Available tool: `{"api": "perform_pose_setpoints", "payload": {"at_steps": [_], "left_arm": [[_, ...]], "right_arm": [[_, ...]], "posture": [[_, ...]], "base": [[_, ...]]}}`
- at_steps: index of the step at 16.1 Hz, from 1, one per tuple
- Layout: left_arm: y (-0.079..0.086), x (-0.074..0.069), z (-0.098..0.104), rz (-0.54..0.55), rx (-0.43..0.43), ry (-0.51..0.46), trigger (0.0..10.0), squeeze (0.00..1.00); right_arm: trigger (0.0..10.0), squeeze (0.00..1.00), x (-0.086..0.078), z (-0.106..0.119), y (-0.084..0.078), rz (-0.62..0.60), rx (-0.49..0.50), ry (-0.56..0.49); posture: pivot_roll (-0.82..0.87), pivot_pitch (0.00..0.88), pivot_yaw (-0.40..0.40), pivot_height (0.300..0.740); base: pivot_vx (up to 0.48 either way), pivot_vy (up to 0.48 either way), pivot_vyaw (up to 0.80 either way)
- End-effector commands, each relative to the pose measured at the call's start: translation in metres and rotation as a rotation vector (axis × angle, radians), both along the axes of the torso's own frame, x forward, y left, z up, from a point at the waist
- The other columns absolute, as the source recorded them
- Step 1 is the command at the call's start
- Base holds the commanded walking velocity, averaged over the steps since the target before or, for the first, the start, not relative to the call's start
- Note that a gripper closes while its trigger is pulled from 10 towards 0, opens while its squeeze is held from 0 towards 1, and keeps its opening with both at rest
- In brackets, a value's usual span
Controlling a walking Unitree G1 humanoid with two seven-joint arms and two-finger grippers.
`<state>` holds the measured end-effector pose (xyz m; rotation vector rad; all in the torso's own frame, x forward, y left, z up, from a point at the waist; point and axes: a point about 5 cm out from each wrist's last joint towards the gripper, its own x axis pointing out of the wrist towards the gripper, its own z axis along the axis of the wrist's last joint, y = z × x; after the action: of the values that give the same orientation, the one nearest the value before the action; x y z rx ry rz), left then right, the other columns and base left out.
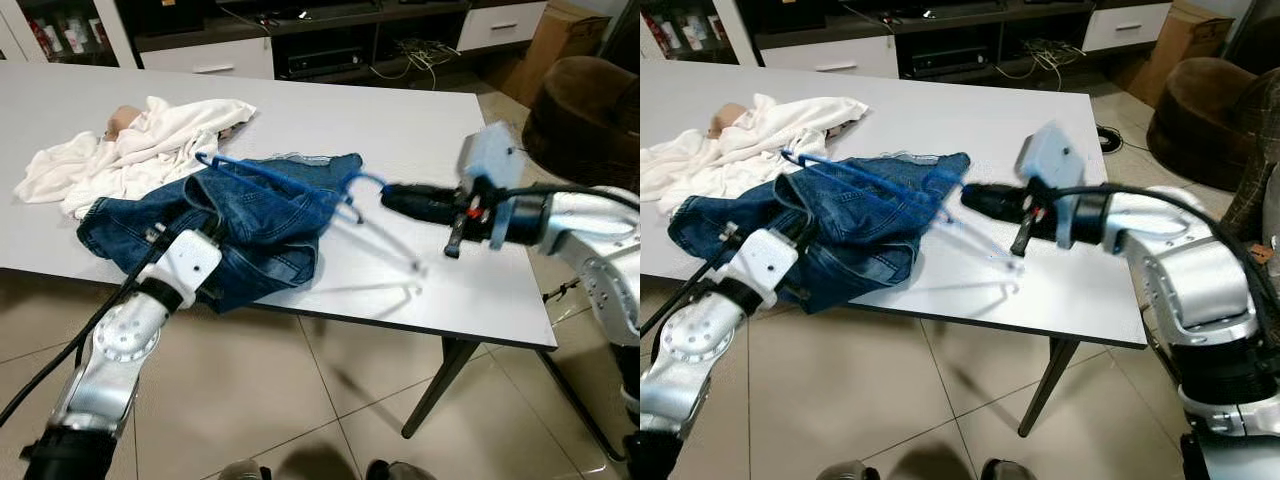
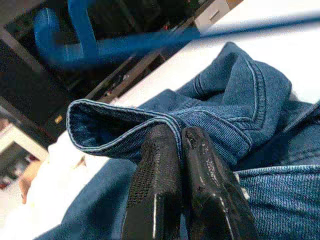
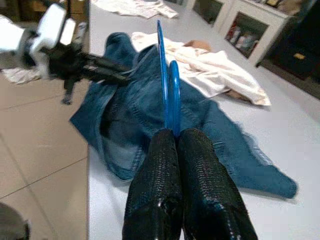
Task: Hang hanger
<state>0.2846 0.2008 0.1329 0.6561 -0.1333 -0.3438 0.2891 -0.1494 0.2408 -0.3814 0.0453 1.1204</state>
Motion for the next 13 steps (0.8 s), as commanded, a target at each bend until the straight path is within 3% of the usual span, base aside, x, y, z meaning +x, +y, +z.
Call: {"api": "perform_pose_setpoints", "payload": {"at_steps": [1,5,9,13], "left_arm": [[0.001,0.002,0.003,-0.006,0.048,-0.017,0.0,0.00],[0.006,0.011,0.007,-0.016,0.150,-0.036,0.0,0.00],[-0.001,0.014,0.008,-0.073,0.237,-0.055,0.0,0.00],[-0.003,0.009,0.002,-0.083,0.251,-0.047,0.0,0.00]], "right_arm": [[10.0,0.00,-0.005,-0.002,0.004,0.042,-0.025,0.009],[10.0,0.00,-0.011,-0.004,0.003,0.072,-0.075,0.028],[10.0,0.00,-0.012,-0.013,0.010,0.066,-0.097,0.064],[10.0,0.00,-0.004,-0.018,0.012,-0.002,-0.090,0.086]], "posture": [[-0.05,0.003,0.029,0.740],[-0.05,0.004,0.032,0.740],[-0.05,0.001,0.032,0.740],[-0.04,0.001,0.026,0.740]], "base": [[0.000,0.000,0.00],[0.000,0.000,0.00],[0.000,0.000,0.00],[0.000,0.000,0.00]]}}
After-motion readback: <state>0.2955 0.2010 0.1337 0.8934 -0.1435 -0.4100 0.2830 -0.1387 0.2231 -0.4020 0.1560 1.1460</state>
